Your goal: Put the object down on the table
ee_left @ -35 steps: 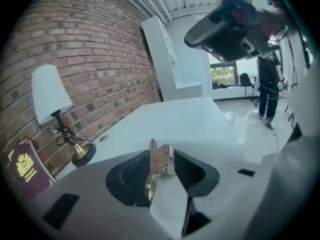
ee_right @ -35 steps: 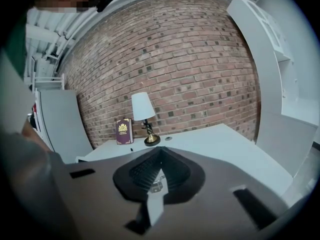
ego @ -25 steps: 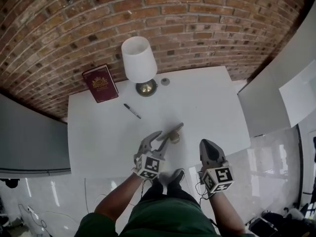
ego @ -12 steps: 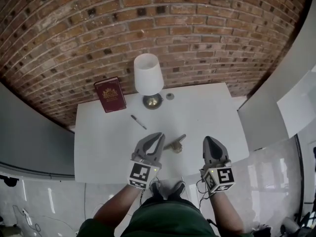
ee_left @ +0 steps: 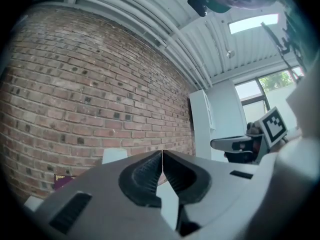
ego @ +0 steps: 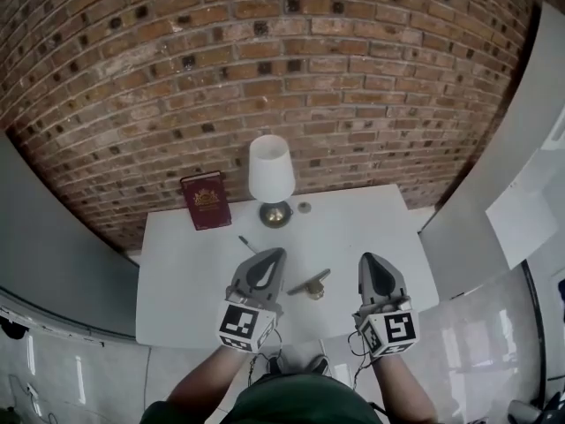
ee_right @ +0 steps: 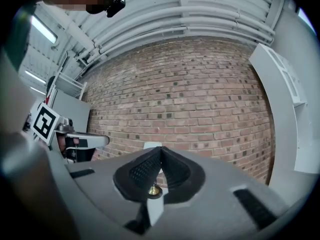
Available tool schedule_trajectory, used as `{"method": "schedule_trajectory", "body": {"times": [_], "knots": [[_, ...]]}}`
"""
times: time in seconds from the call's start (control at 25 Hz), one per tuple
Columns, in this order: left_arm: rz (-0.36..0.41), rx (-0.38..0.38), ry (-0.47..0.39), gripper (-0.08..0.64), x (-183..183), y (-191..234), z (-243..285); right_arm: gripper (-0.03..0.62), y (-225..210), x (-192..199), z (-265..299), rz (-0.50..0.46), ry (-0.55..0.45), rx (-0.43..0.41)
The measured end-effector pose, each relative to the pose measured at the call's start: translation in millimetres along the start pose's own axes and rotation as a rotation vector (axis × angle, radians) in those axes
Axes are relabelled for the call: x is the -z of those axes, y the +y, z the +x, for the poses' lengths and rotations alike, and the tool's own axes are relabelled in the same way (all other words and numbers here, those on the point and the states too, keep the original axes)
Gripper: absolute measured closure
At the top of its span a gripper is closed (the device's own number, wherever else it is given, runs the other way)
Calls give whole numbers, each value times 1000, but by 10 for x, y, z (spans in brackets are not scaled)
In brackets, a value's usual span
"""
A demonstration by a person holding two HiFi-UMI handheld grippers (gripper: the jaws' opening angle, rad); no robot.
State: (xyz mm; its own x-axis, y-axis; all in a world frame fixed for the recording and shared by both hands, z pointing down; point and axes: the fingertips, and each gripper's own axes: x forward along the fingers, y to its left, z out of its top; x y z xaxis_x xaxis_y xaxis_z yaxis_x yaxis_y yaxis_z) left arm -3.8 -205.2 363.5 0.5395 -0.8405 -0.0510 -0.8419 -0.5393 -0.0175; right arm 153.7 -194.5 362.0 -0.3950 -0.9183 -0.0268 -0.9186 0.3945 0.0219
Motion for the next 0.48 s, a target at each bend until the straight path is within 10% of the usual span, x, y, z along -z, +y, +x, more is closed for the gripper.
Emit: {"method": "schedule_trajectory", "body": {"times": [0.48], "knots": [[9,-7,-86,548,-527,27,-130,591,149,-479,-74,-69,-86,-7]]}}
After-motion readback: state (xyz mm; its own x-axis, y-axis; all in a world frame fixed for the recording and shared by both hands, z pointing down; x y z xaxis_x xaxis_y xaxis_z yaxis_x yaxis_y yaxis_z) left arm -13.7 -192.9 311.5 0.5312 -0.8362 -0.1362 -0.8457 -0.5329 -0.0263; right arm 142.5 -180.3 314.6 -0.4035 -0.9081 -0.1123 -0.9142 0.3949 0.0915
